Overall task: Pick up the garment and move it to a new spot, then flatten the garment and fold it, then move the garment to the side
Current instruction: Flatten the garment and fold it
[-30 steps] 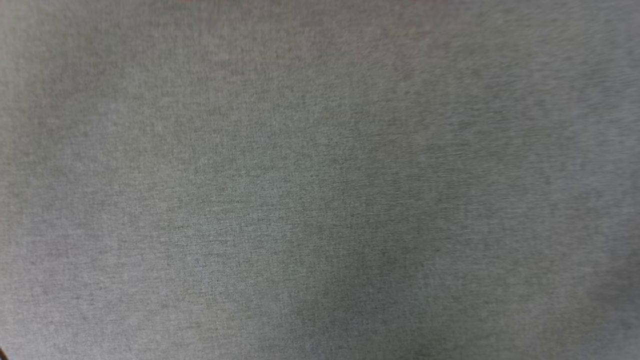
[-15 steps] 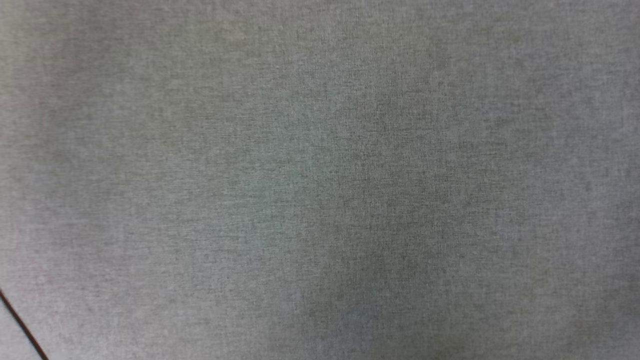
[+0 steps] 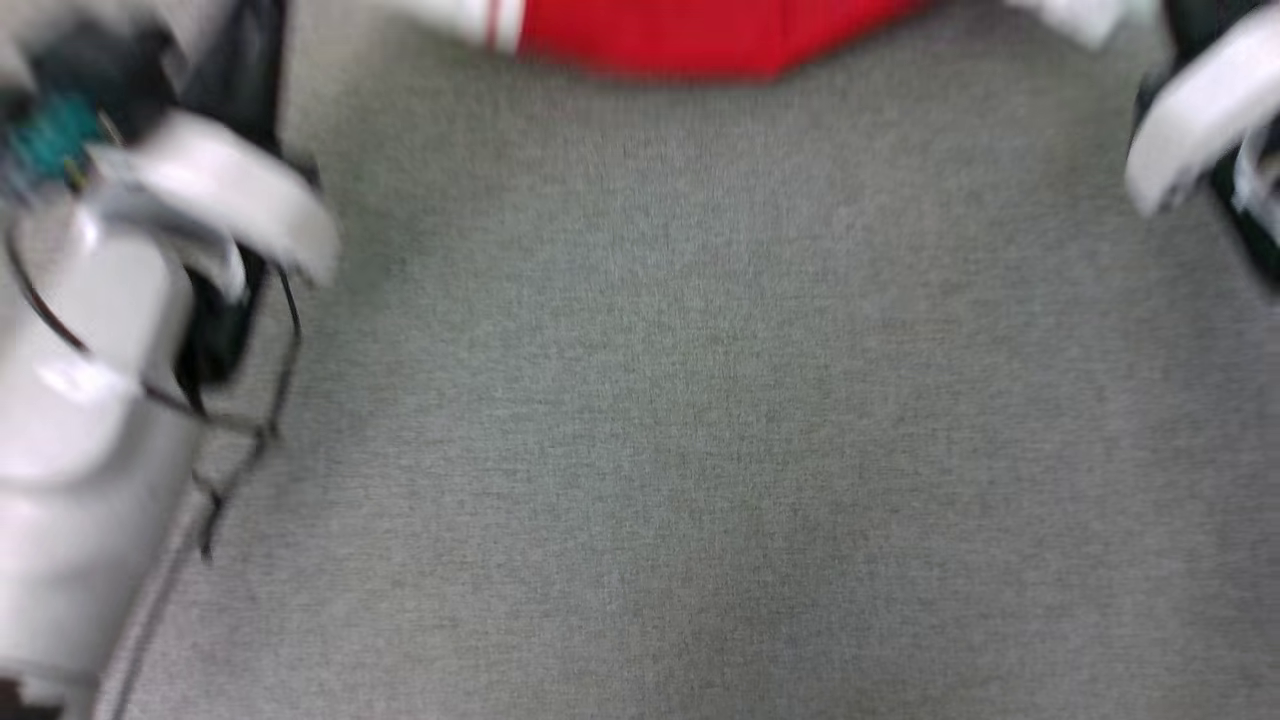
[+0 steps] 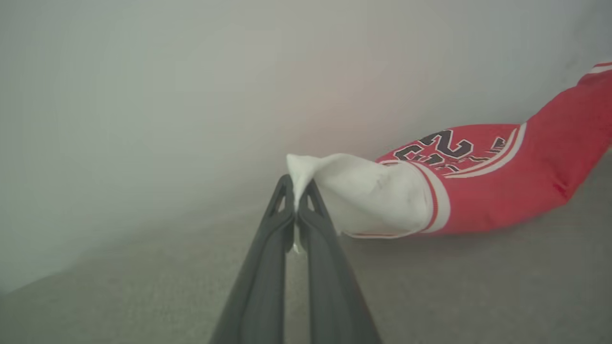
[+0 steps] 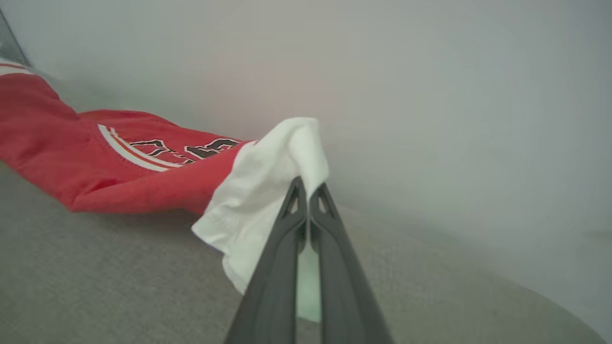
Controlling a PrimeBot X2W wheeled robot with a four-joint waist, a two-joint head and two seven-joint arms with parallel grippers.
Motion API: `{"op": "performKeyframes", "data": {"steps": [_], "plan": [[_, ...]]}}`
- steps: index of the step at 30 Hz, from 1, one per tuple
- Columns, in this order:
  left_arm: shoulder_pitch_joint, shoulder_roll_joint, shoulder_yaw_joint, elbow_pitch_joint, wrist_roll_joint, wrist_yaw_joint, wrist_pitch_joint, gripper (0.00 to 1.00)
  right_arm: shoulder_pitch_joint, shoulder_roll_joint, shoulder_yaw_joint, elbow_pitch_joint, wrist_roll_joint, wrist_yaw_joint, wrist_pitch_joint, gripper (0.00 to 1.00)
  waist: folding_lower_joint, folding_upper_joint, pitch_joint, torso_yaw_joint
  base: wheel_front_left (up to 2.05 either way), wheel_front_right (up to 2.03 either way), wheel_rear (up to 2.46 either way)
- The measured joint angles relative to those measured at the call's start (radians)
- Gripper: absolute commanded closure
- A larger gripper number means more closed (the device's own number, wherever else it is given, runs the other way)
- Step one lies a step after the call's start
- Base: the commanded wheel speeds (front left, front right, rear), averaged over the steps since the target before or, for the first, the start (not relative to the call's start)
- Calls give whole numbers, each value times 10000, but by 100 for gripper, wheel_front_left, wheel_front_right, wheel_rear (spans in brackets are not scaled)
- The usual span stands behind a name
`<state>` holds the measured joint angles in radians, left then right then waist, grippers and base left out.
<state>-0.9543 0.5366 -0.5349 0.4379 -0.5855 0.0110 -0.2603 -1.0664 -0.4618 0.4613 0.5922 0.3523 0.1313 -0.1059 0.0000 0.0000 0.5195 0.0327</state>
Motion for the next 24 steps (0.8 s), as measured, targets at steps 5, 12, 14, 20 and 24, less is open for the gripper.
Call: {"op": "performKeyframes", "data": {"steps": [5, 12, 14, 20, 24], "plan": [[2060, 84, -224, -336, -230, 161, 0, 100, 2077, -608, 779, -853, 1210, 0, 203, 100, 0, 0, -942, 29, 0, 0, 0], [4633, 727, -663, -941, -685, 261, 537, 100, 4262, -1676, 1486, -1908, 2399, 0, 658, 100, -3, 0, -2255, 42, 0, 0, 0], [5293, 915, -761, -1166, -842, 343, 813, 100, 4810, -1973, 1687, -2211, 2713, 0, 779, 100, -3, 0, -2597, 40, 0, 0, 0], [6883, 1327, -924, -1942, -1306, 614, 1218, 100, 6203, -2986, 2153, -2857, 3080, 0, 922, 100, -4, 0, -3392, 50, 0, 0, 0], [7728, 1524, -1091, -2483, -1570, 692, 1509, 100, 6960, -3313, 2347, -3129, 3549, 0, 1160, 100, -4, 0, -3785, 53, 0, 0, 0]]}}
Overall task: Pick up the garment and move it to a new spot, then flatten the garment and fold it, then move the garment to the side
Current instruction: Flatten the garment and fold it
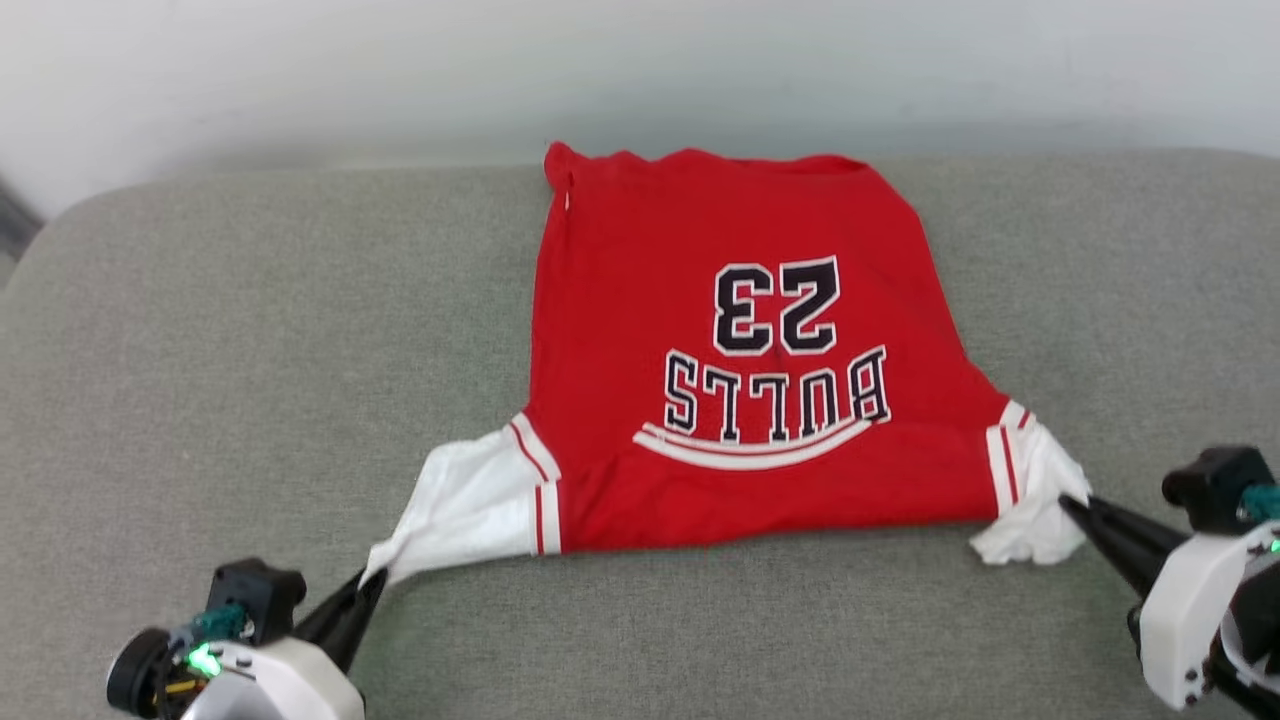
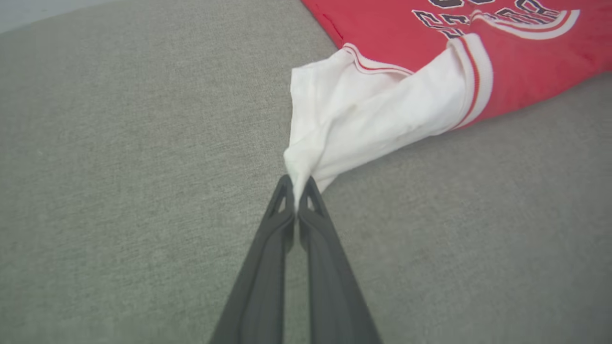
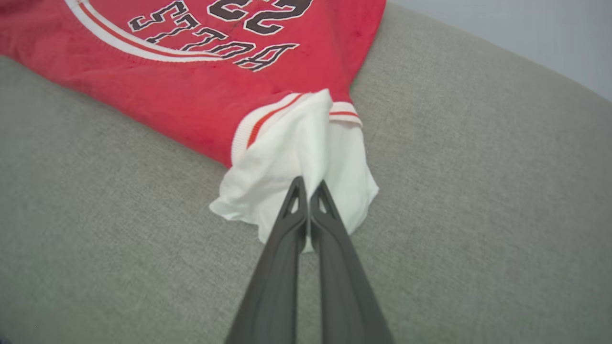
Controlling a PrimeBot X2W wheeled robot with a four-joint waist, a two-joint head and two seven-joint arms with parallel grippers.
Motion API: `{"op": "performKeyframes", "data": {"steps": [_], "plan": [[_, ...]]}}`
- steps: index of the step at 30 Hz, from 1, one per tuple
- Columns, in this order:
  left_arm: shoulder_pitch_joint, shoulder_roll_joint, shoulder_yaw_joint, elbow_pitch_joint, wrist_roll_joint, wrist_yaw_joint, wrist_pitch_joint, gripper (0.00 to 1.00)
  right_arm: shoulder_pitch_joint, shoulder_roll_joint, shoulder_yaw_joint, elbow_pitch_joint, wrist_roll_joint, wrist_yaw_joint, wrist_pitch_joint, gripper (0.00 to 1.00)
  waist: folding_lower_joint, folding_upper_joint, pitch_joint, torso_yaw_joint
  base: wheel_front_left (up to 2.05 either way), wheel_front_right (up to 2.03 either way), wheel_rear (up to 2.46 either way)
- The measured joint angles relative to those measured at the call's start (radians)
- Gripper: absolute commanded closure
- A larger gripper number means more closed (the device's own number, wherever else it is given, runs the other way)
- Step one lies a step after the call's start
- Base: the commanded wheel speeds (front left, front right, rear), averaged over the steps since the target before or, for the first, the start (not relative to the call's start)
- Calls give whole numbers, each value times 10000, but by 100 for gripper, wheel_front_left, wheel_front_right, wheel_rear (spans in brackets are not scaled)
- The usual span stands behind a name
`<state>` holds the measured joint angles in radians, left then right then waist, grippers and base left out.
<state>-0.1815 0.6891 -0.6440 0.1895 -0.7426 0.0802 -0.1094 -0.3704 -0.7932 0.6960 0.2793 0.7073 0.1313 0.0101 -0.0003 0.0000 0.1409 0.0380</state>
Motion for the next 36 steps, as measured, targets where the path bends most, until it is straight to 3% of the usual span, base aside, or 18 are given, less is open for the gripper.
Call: {"op": "performKeyframes", "data": {"steps": [14, 19, 21, 29, 36], "plan": [[2310, 802, -529, -1649, -548, 535, 817, 100, 2147, -995, 838, -995, 1126, 0, 782, 100, 1, 0, -971, -120, 0, 0, 0], [2462, 828, -706, -1827, -462, 606, 903, 100, 2387, -1016, 817, -1087, 1271, 0, 886, 100, 2, 0, -950, -104, 0, 0, 0], [2452, 817, -708, -1898, -464, 608, 905, 100, 2377, -1011, 648, -1135, 1319, 0, 890, 0, 2, 0, -913, -91, 0, 0, 0], [2115, 872, -639, -2554, -437, 546, 1043, 100, 1676, -1473, -397, -2082, 2159, -2, 1912, 0, 3, 0, -532, 95, 0, 0, 0], [1759, 984, -815, -3808, -251, 548, 1576, 100, 314, -1396, -2115, -2299, 2790, -2, 4065, 0, 3, 0, 158, 472, 0, 0, 0]]}}
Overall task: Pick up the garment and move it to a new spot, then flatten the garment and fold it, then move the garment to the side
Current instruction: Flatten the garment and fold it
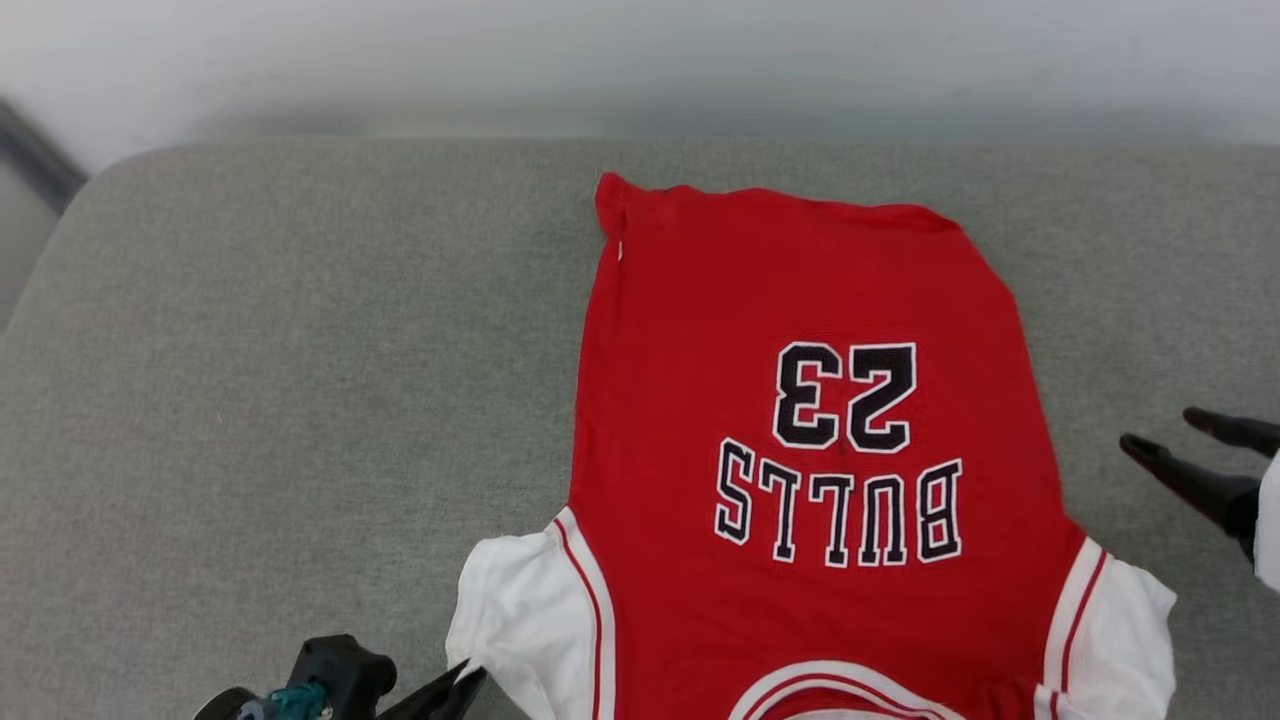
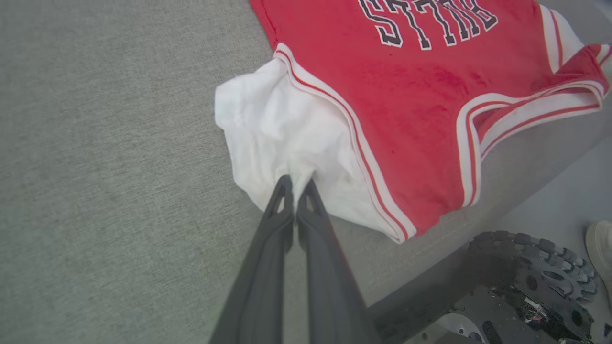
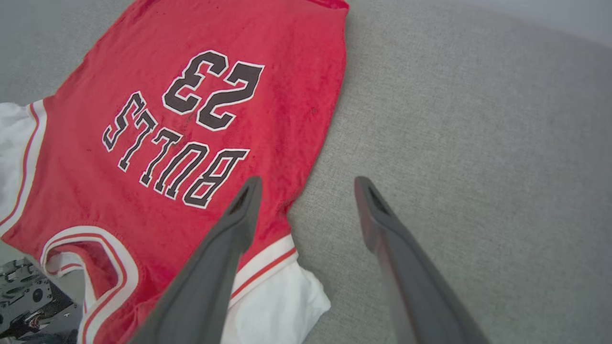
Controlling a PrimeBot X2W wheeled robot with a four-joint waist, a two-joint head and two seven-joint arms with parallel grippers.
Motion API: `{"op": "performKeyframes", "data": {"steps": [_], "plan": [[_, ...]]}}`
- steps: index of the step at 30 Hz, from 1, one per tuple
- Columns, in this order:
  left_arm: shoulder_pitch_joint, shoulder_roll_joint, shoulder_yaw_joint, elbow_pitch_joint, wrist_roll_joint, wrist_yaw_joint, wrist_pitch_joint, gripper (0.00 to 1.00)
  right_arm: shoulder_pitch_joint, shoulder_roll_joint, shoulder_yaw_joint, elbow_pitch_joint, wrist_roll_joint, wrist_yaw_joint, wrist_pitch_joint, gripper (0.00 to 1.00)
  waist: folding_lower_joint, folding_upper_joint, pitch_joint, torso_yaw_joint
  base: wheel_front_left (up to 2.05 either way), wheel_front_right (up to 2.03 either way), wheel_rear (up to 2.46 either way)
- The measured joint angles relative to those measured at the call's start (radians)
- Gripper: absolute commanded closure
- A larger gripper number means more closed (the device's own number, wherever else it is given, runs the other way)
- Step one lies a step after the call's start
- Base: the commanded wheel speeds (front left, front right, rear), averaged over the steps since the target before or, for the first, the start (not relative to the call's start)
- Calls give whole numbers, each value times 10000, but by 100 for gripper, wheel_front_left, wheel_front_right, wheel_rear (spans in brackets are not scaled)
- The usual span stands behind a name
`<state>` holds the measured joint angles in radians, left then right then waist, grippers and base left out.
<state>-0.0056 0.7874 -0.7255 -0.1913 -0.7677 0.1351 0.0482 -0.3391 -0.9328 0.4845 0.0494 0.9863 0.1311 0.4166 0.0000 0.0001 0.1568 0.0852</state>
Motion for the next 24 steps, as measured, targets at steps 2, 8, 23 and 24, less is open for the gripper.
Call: {"op": "performKeyframes", "data": {"steps": [2, 8, 23, 24], "plan": [[-139, 19, -54, -380, 94, 6, 155, 100, -451, 249, -355, 157, -19, 0, 886, 0, 0, 0, 266, 169, 0, 0, 0], [-620, -65, -109, -982, 353, -56, 280, 100, -2375, 1258, -1613, 1218, -711, 0, 3400, 0, 1, 0, 1207, 769, 0, 0, 0], [-1765, -865, -560, -1492, 965, -495, 351, 100, -5581, 3568, -4115, 3095, -4953, 0, 7620, 0, 3, 0, 3215, 2626, 0, 0, 0], [-1811, -920, -585, -1494, 972, -525, 349, 100, -5581, 3591, -4224, 3112, -5183, 0, 7754, 0, 2, 0, 3314, 2730, 0, 0, 0]]}}
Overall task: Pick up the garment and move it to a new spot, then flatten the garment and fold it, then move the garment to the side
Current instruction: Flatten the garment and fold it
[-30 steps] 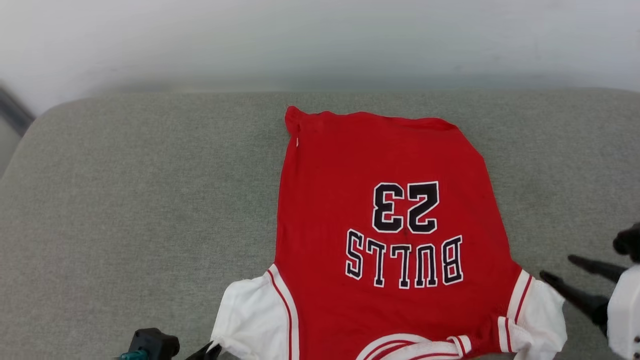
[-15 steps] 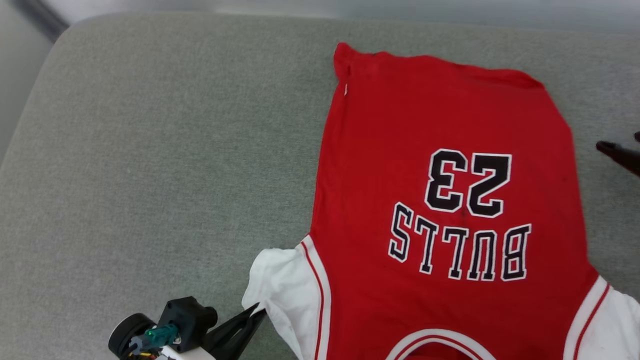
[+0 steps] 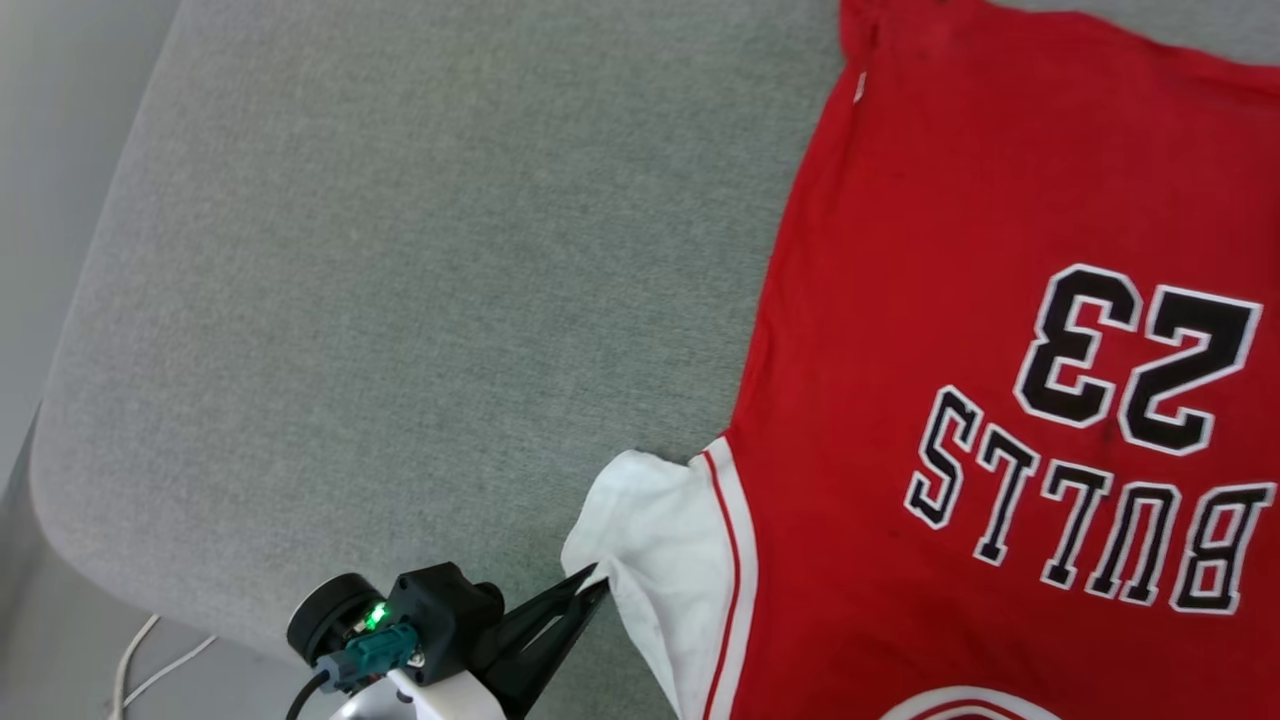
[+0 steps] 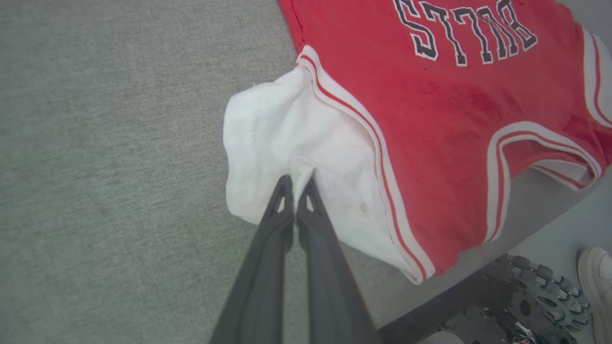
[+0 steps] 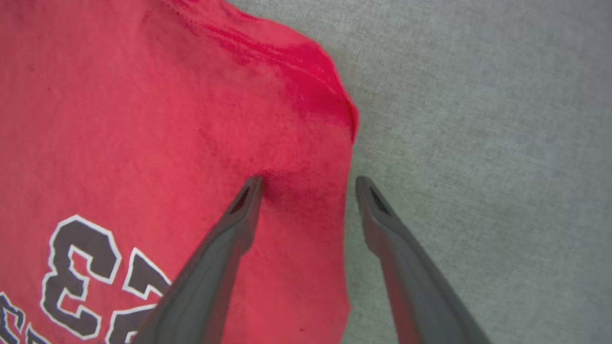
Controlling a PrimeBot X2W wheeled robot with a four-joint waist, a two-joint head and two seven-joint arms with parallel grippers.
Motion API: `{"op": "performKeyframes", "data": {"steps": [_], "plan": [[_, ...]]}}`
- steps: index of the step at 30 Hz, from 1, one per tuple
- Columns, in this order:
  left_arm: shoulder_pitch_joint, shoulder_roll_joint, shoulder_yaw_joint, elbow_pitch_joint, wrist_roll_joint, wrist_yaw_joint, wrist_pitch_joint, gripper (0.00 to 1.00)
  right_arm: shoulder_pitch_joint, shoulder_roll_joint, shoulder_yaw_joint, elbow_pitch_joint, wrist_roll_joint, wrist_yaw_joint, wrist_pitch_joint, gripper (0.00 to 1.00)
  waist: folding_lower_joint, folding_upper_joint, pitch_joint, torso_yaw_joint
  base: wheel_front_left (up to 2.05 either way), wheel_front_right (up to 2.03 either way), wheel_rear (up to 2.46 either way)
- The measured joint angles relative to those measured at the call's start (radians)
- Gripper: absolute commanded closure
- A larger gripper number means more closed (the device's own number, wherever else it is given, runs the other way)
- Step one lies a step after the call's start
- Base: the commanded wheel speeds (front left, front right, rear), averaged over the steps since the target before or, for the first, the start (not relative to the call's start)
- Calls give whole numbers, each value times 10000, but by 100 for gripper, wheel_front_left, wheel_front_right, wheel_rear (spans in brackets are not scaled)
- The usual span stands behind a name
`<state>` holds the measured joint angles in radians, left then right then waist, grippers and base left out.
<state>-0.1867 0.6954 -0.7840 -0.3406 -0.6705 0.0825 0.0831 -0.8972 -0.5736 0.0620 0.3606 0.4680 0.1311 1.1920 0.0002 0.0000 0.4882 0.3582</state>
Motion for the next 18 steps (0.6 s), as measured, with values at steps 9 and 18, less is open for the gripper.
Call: {"op": "performKeyframes", "data": {"steps": [9, 18], "plan": [[-200, -253, -117, 146, 77, -117, -161, 100, 273, 249, -869, -316, -894, -2, 529, 0, -1, 0, 556, 637, 0, 0, 0], [-237, -316, -144, 336, 59, -125, -209, 100, 953, 408, -1055, -819, -899, -4, 633, 100, -1, 0, 461, 649, 0, 0, 0]]}}
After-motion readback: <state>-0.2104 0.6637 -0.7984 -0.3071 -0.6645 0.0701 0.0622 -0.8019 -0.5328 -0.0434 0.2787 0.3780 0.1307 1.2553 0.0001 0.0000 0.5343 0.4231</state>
